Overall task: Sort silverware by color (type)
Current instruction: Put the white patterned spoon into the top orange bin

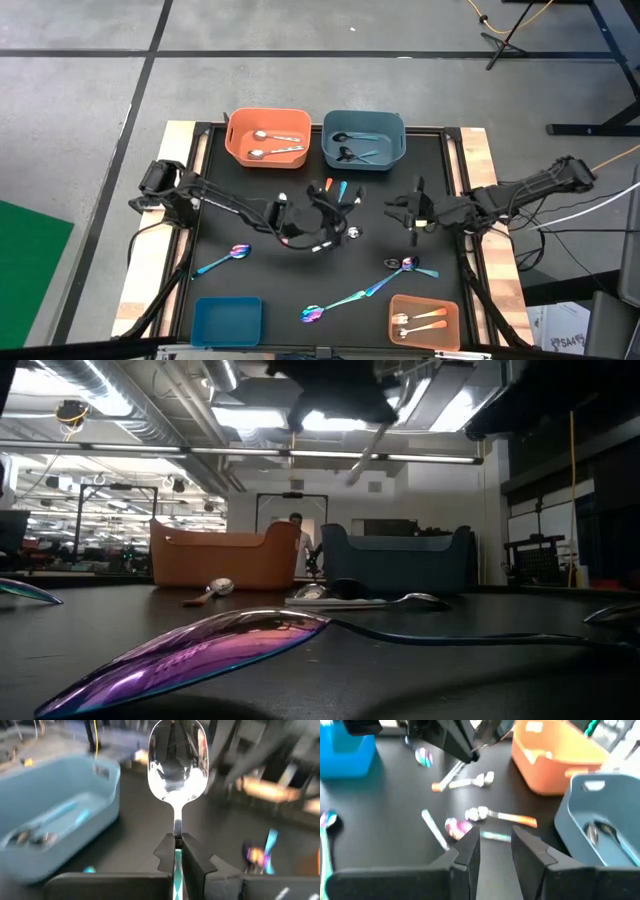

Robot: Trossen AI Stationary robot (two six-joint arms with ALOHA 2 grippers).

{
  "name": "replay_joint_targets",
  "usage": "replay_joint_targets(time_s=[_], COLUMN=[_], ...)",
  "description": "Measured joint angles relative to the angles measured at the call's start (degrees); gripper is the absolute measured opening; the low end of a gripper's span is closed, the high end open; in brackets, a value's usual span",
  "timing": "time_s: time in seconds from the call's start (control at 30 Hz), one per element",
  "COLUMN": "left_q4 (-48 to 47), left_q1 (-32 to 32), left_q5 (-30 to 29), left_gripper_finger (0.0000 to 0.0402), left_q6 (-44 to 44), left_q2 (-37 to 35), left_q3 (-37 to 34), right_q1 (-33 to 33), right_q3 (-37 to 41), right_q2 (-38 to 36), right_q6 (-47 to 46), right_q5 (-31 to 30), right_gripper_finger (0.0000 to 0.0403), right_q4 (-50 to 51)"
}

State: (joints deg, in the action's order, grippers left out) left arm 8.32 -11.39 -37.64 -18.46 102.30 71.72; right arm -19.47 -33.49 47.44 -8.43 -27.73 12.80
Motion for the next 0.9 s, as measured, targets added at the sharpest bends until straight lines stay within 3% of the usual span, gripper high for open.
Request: replay_joint_targets(time_s=[0.23,0.67,0.9], left_q4=[15.1,22.0,22.6], left_q1=[2.6,4.5,4.8], left_q5=[3.7,4.1,4.0], left_gripper_finger=[0.0009,0.0009,0.0009], left_q6=[8.6,11.7,11.7], left_q2=[0.0,0.0,0.0], left_q3=[0.0,0.0,0.0], right_q1=[3.7,3.8,3.8], right_q3=[8.8,9.0,9.0], right_q2=[0.8,9.9,14.8], right_q6=[6.2,7.5,7.3], right_q5=[0.3,3.3,-2.8], right_gripper_finger=[0.0099,0.0099,0.0099], right_q4=[-20.0,-42.3,-50.8])
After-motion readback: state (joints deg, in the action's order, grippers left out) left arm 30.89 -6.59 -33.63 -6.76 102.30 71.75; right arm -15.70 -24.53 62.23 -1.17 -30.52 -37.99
